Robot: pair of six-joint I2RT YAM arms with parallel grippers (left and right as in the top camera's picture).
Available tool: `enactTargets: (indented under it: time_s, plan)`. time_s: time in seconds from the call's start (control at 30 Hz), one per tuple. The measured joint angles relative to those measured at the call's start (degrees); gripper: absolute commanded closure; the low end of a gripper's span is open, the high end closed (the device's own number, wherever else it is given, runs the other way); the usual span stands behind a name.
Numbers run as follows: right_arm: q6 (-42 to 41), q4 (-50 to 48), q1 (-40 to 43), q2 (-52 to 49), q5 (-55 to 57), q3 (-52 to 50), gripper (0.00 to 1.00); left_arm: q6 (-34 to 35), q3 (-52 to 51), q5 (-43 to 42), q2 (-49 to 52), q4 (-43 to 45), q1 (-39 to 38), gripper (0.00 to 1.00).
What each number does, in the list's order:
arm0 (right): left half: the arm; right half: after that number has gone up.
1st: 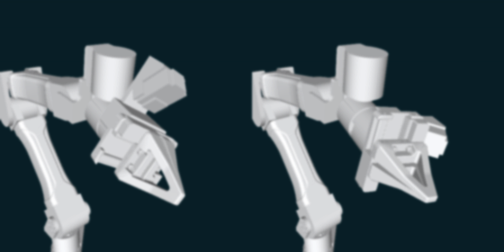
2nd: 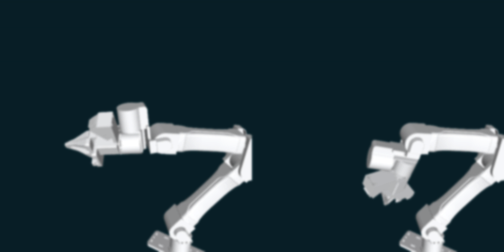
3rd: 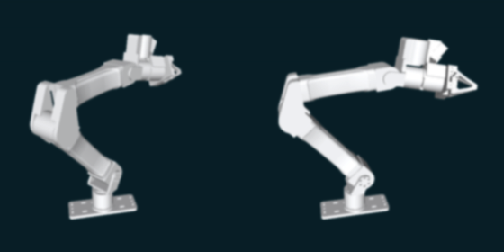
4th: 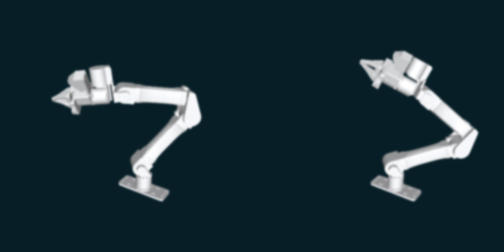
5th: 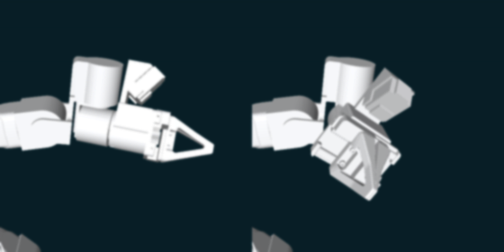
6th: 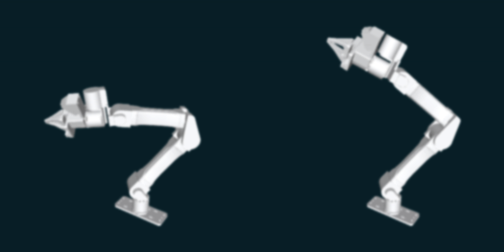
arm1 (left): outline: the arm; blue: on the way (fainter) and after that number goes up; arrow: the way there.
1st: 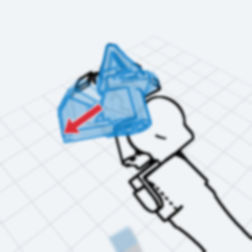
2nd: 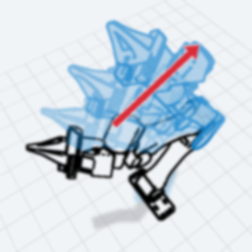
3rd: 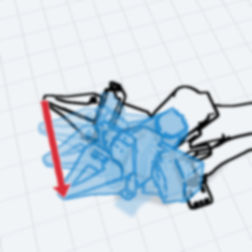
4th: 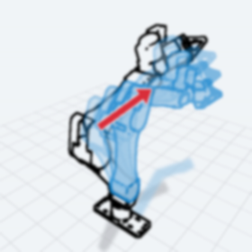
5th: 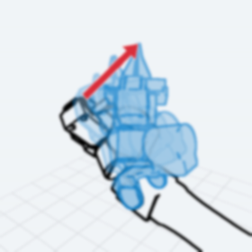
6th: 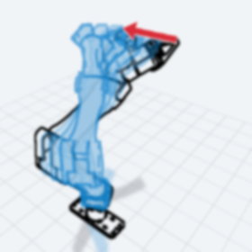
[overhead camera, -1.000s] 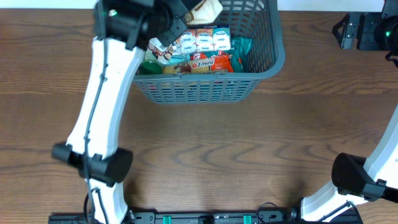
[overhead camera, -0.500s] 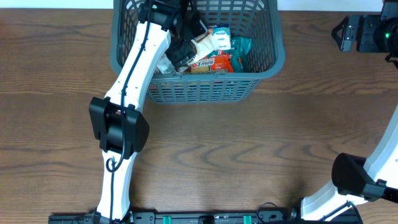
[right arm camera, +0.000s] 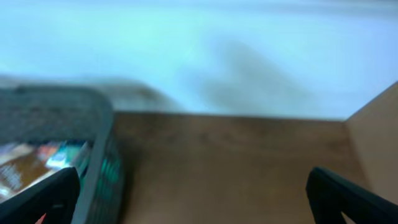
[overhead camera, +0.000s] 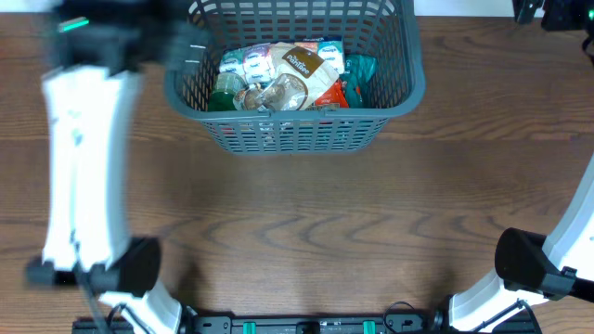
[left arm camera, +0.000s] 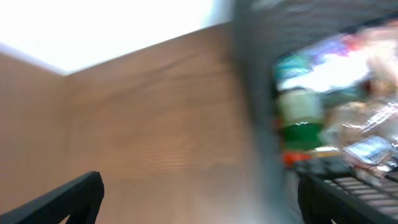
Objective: Pack container
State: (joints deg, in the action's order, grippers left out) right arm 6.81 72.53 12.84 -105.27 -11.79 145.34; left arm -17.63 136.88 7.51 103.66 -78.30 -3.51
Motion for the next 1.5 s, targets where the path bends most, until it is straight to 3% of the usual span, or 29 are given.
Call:
enactTargets:
  time_s: [0.13, 0.27, 0.37, 0.57, 0.83, 1.1, 1.27, 1.4, 1.5]
  plan:
    - [-3.63, 4.79, -0.81, 0.0, 3.04, 0.0, 0.01, 4.79, -0.17, 0.15, -5.42, -2.54, 6.23, 0.01]
    - [-6.01, 9.73, -2.8, 0.0, 6.14, -0.04, 0.01, 6.78, -5.29, -0.9, -9.16, -2.4, 7.67, 0.01]
    - [-6.73, 11.82, -4.87, 0.02, 8.04, -0.87, 0.01, 7.32, -14.47, -1.77, -12.44, -0.37, 7.5, 0.01]
    - [-8.33, 10.99, -10.91, 0.61, 12.98, -8.66, 0.01, 7.28, -39.39, -3.63, -21.66, 12.0, 7.41, 0.02]
    - [-11.34, -2.49, -19.04, 11.02, 17.4, -34.32, 0.01, 5.6, -70.2, -7.61, -43.17, 29.44, 7.37, 0.01]
    - [-15.65, -30.12, -25.05, 36.89, 19.02, -74.53, 0.01, 3.87, -92.74, -8.63, -62.51, 42.86, 7.37, 0.01]
    - [-17.07, -35.5, -26.23, 49.53, 20.37, -90.05, 0.01, 3.67, -99.08, -8.63, -66.31, 45.18, 7.37, 0.01]
    - [-17.0, -33.4, -26.27, 50.14, 21.51, -99.43, 0.01, 3.67, -99.56, -8.66, -66.27, 45.51, 7.37, 0.01]
    - [-16.9, -33.09, -26.32, 50.27, 22.25, -100.5, 0.01, 3.67, -99.58, -8.66, -66.27, 45.57, 7.37, 0.01]
